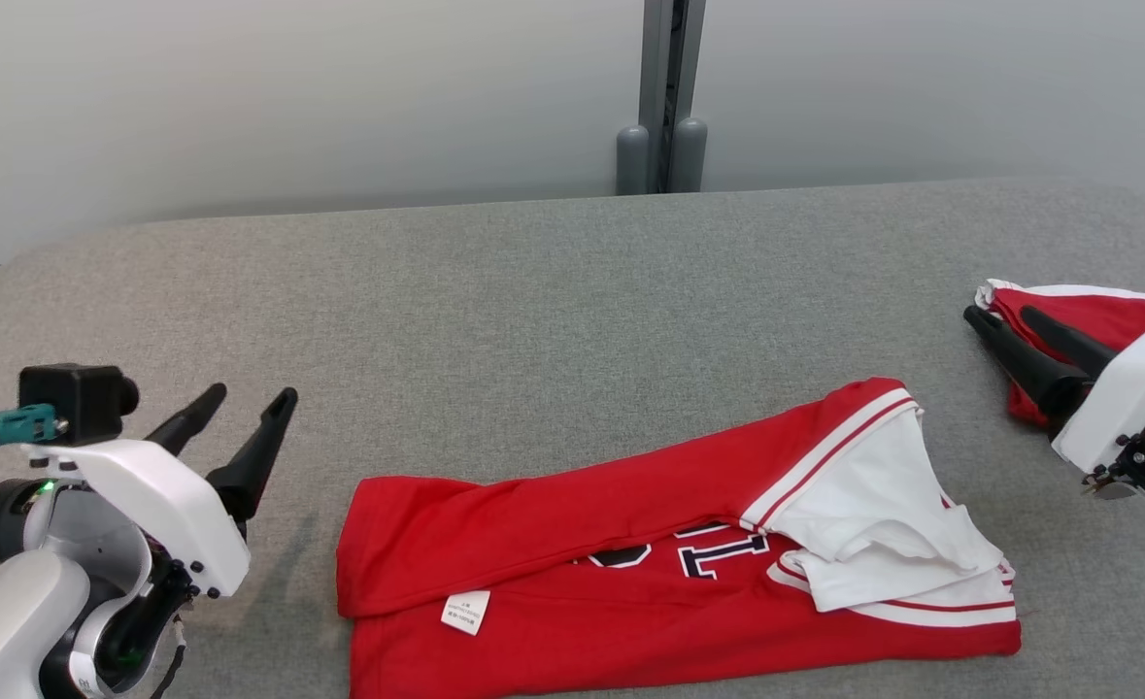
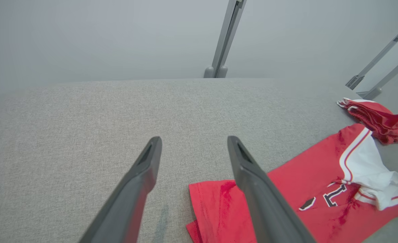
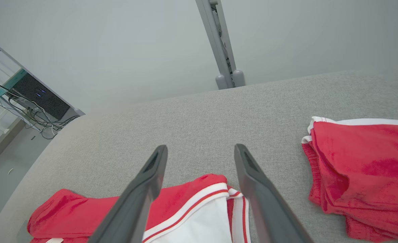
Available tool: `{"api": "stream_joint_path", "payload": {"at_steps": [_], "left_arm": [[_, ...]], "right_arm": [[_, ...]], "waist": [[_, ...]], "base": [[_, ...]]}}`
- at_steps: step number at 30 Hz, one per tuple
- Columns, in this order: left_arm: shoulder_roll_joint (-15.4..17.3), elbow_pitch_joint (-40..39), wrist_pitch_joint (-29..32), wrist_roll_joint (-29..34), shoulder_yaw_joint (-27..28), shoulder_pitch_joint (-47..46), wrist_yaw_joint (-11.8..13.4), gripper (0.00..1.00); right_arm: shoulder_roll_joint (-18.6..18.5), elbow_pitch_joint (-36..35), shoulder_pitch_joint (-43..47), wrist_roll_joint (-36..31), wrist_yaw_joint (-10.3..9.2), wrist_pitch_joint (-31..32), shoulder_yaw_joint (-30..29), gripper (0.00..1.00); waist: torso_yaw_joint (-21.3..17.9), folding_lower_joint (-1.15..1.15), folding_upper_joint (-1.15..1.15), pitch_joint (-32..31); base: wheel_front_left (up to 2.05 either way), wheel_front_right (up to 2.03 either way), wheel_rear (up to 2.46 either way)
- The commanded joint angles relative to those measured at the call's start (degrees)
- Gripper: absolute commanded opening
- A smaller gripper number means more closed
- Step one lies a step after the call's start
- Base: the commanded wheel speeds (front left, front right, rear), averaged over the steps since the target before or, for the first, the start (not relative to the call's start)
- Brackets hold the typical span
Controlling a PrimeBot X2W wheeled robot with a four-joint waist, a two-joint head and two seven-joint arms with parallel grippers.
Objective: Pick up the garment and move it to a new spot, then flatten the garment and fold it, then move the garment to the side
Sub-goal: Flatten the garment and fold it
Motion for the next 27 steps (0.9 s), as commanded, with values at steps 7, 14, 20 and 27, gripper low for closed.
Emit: {"api": "stream_joint_path", "payload": {"at_steps": [7,14,20,27], "left_arm": [[-2.2,-3.8,-14.1,2.3,4.5,7.0,5.1,1.0],[-9.5,-4.2,-21.7,3.5,11.5,14.2,6.6,1.0],[-17.7,-5.0,-21.8,14.0,21.7,20.5,4.0,1.0],[-23.1,-2.3,-21.8,25.5,27.3,24.0,1.0,1.0]], "right_arm": [[1.8,-0.3,6.6,-6.1,0.01,-15.8,-5.6,1.0],[8.0,-2.2,14.9,-15.6,0.02,-18.9,-20.6,1.0],[16.0,-5.5,25.1,-24.5,0.01,-18.9,-30.4,1.0],[20.1,-2.2,28.0,-31.7,0.01,-18.9,-32.4,1.0]], "waist": [[0.5,0.0,0.0,-1.0],[0.6,0.0,0.0,-1.2],[0.4,0.0,0.0,-0.6],[0.2,0.0,0.0,0.2]], "base": [[0.0,0.0,0.0],[0.0,0.0,0.0],[0.0,0.0,0.0],[0.0,0.0,0.0]]}}
